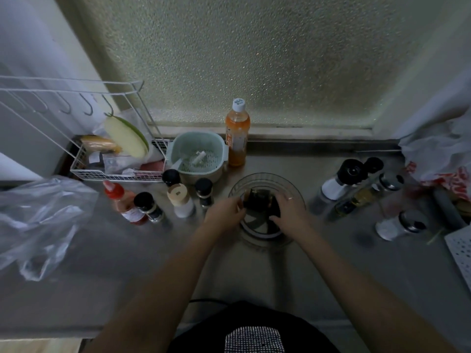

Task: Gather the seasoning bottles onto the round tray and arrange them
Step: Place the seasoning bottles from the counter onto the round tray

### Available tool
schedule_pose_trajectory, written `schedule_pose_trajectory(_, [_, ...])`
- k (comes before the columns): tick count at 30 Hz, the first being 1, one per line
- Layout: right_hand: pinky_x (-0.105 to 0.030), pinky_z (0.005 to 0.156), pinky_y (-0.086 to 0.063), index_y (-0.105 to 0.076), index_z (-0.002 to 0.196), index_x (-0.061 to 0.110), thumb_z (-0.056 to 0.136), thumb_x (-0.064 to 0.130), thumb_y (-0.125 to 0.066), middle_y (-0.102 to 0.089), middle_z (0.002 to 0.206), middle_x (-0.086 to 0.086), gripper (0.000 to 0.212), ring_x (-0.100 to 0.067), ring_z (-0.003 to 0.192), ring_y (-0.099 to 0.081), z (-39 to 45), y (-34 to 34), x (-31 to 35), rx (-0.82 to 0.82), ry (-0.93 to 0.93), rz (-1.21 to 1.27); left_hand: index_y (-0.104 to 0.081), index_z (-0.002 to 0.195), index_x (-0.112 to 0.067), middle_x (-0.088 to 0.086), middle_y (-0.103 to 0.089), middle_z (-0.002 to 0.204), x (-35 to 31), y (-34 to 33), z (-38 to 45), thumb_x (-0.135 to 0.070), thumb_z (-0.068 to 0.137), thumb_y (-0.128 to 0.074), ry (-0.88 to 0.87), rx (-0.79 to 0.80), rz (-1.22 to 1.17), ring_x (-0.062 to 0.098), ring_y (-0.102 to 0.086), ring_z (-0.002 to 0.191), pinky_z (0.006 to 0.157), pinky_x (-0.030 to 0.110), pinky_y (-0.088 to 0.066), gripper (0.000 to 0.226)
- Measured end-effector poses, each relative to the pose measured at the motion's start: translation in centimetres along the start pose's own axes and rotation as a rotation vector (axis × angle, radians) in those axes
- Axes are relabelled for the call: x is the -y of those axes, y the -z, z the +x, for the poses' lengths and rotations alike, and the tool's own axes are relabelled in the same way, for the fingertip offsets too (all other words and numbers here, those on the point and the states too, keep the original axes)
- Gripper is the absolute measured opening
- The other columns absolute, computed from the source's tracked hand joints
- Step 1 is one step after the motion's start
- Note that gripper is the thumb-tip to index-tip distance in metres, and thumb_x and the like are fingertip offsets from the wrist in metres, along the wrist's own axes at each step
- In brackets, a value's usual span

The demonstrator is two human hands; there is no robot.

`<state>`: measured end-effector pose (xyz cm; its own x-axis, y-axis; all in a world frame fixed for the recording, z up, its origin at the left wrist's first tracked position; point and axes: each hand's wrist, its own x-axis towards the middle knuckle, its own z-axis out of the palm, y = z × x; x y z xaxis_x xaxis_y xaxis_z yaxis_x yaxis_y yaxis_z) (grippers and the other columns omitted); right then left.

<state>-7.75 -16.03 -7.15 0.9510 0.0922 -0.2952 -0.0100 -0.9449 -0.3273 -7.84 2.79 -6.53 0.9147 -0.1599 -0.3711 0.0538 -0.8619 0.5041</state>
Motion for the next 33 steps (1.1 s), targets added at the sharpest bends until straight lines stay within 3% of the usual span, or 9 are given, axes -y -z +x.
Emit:
schedule_pose_trajectory(4, [-0.037,0.089,-0.046,-0.049,0.122,0.02,0.079,0.02,-0.067,-0.059,0.118,-0.012,0.046,-0.029,0.108,-0.054,-0.5,-0.4,-0.1,-0.039,0.05,0.158,-0.047,0.116,-0.018,0.007,-0.065,0.109,0.2,0.1,-0.1,-0.029,0.087,-0.055,0.0,-0.021,-0.06,0.026,-0.062,0.098,0.077,0.038,-0.05,0.032])
schedule_pose_trajectory(9, [-0.039,0.086,-0.051,-0.053,0.122,0.018,0.083,0.021,-0.063,-0.06,0.115,-0.01,0.039,-0.025,0.101,-0.058,-1.6,1.3,1.1,-0.293,0.177,0.374,-0.031,0.136,-0.018,0.009,-0.06,0.12,-0.1,0.2,-0.1,-0.031,0.084,-0.062,-0.028,-0.075,-0.072,0.028,-0.059,0.106,0.079,0.036,-0.048,0.062])
schedule_pose_trajectory(14, [-0.032,0.086,-0.046,-0.048,0.126,0.018,0.082,0.026,-0.064,-0.062,0.118,-0.008,0.047,-0.025,0.103,-0.06,-1.4,1.7,2.1,-0.246,0.307,0.206,-0.042,0.124,-0.018,0.007,-0.065,0.107,-1.1,0.2,-0.7,-0.026,0.084,-0.058,-0.087,-0.123,0.005,0.028,-0.061,0.098,0.071,0.033,-0.045,0.043])
schedule_pose_trajectory(18, [-0.032,0.093,-0.043,-0.046,0.131,0.019,0.081,0.03,-0.062,-0.06,0.126,-0.007,0.054,-0.024,0.111,-0.057,-1.7,1.5,2.8,-0.23,0.289,0.148,-0.058,0.104,-0.013,0.008,-0.066,0.101,-0.5,1.0,-1.9,-0.017,0.076,-0.056,-0.339,-0.565,0.42,0.029,-0.059,0.098,0.082,0.038,-0.045,0.028])
schedule_pose_trajectory(20, [-0.038,0.094,-0.044,-0.043,0.133,0.02,0.079,0.034,-0.057,-0.06,0.124,-0.008,0.057,-0.027,0.112,-0.057,-1.8,1.6,3.0,-0.26,0.263,0.148,-0.058,0.107,-0.012,0.01,-0.063,0.108,0.0,1.6,-1.6,-0.014,0.075,-0.056,-0.26,-0.691,0.42,0.031,-0.058,0.105,0.091,0.045,-0.045,0.032])
schedule_pose_trajectory(22, [-0.046,0.099,-0.042,-0.043,0.132,0.022,0.076,0.041,-0.049,-0.059,0.126,-0.008,0.059,-0.028,0.116,-0.054,-2.0,1.6,3.2,-0.338,0.261,0.097,-0.054,0.113,-0.008,0.018,-0.059,0.118,0.5,2.5,-1.4,-0.01,0.074,-0.061,-0.077,-0.675,0.38,0.038,-0.053,0.112,0.095,0.051,-0.042,0.039])
schedule_pose_trajectory(25, [-0.049,0.1,-0.036,-0.045,0.128,0.021,0.076,0.039,-0.049,-0.058,0.126,-0.007,0.055,-0.028,0.117,-0.051,-2.0,1.7,4.4,-0.409,0.288,0.025,-0.049,0.115,-0.005,0.02,-0.052,0.121,1.2,3.3,-1.1,-0.006,0.081,-0.054,0.084,-0.524,0.254,0.039,-0.047,0.111,0.088,0.047,-0.042,0.034])
schedule_pose_trajectory(29, [-0.05,0.102,-0.032,-0.051,0.125,0.018,0.079,0.029,-0.055,-0.061,0.121,-0.006,0.047,-0.028,0.115,-0.054,-1.4,1.6,6.8,-0.425,0.386,0.005,-0.049,0.115,-0.005,0.016,-0.05,0.12,2.1,3.4,-1.3,-0.002,0.083,-0.052,0.048,-0.482,0.114,0.038,-0.043,0.11,0.085,0.042,-0.041,0.032])
schedule_pose_trajectory(33, [-0.048,0.102,-0.031,-0.053,0.122,0.019,0.081,0.026,-0.053,-0.063,0.116,-0.004,0.042,-0.026,0.112,-0.055,-1.0,1.7,7.2,-0.497,0.362,0.046,-0.054,0.109,-0.008,0.013,-0.054,0.114,1.5,3.9,-2.2,-0.013,0.082,-0.06,-0.001,-0.504,-0.061,0.033,-0.045,0.11,0.086,0.039,-0.04,0.028])
